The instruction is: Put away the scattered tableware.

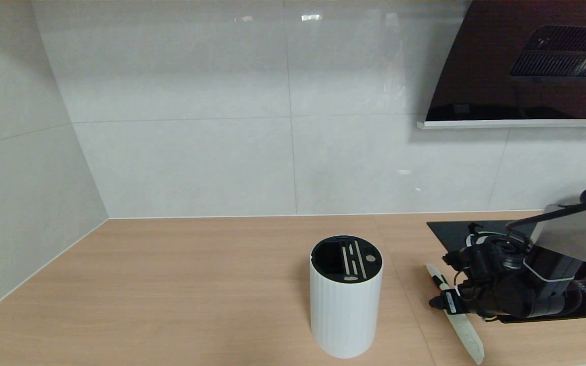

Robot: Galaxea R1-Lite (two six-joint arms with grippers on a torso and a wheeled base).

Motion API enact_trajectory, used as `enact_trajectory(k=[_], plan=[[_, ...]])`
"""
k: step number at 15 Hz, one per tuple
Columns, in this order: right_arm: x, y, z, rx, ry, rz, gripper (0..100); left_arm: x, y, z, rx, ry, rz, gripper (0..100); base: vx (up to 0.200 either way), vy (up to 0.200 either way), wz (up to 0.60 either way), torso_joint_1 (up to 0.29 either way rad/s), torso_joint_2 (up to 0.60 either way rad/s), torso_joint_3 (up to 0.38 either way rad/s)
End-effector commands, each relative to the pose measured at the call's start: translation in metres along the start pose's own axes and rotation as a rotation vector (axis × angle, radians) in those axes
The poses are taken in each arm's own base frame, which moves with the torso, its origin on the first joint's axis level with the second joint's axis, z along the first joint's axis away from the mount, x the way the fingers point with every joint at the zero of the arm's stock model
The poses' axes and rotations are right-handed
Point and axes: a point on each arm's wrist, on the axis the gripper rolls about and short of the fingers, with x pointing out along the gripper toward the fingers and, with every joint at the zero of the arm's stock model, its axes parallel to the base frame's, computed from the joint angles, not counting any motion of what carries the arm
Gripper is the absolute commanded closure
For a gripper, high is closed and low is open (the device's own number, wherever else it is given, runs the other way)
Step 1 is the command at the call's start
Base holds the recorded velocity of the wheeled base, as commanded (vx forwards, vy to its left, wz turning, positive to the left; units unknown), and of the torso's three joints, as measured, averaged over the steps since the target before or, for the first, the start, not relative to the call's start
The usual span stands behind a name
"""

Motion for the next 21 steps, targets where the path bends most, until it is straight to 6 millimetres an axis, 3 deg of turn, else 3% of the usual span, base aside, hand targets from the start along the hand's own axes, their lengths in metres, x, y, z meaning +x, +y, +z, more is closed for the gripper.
enact_trajectory(k=[1, 8, 14, 15, 16, 18, 19, 21], plan=[[0.000, 0.000, 0.000, -0.001, 0.000, -0.002, 100, 0.000, 0.000, 0.000, -0.001, 0.000, 0.000, 0, 0.000, 0.000, 0.00, 0.000, 0.00, 0.000], [0.003, 0.001, -0.002, -0.009, 0.010, -0.014, 100, 0.000, 0.000, 0.000, -0.001, 0.000, 0.000, 0, 0.000, 0.000, 0.00, 0.000, 0.00, 0.000], [-0.018, 0.000, 0.012, 0.007, -0.052, -0.013, 100, 0.000, 0.000, 0.000, -0.001, 0.000, 0.000, 0, 0.000, 0.000, 0.00, 0.000, 0.00, 0.000], [-0.035, 0.004, 0.021, 0.006, -0.094, -0.005, 100, 0.000, 0.000, 0.000, 0.002, -0.002, -0.001, 0, 0.000, 0.000, 0.00, 0.000, 0.00, 0.000], [-0.036, 0.004, 0.021, 0.006, -0.095, -0.005, 100, 0.000, 0.000, 0.000, 0.003, -0.002, -0.001, 0, 0.000, 0.000, 0.00, 0.000, 0.00, 0.000], [-0.083, 0.025, 0.043, 0.037, -0.219, 0.048, 100, -0.005, -0.001, 0.015, 0.072, -0.051, -0.035, 0, 0.000, 0.000, 0.00, 0.000, 0.00, 0.000], [-0.102, 0.032, 0.051, 0.027, -0.270, 0.068, 100, -0.009, -0.002, 0.029, 0.077, -0.066, -0.076, 0, 0.000, 0.000, 0.00, 0.000, 0.00, 0.000], [-0.139, 0.042, 0.068, 0.008, -0.357, 0.102, 100, -0.009, -0.003, 0.077, 0.075, -0.042, -0.205, 0, 0.000, 0.000, 0.00, 0.000, 0.00, 0.000]])
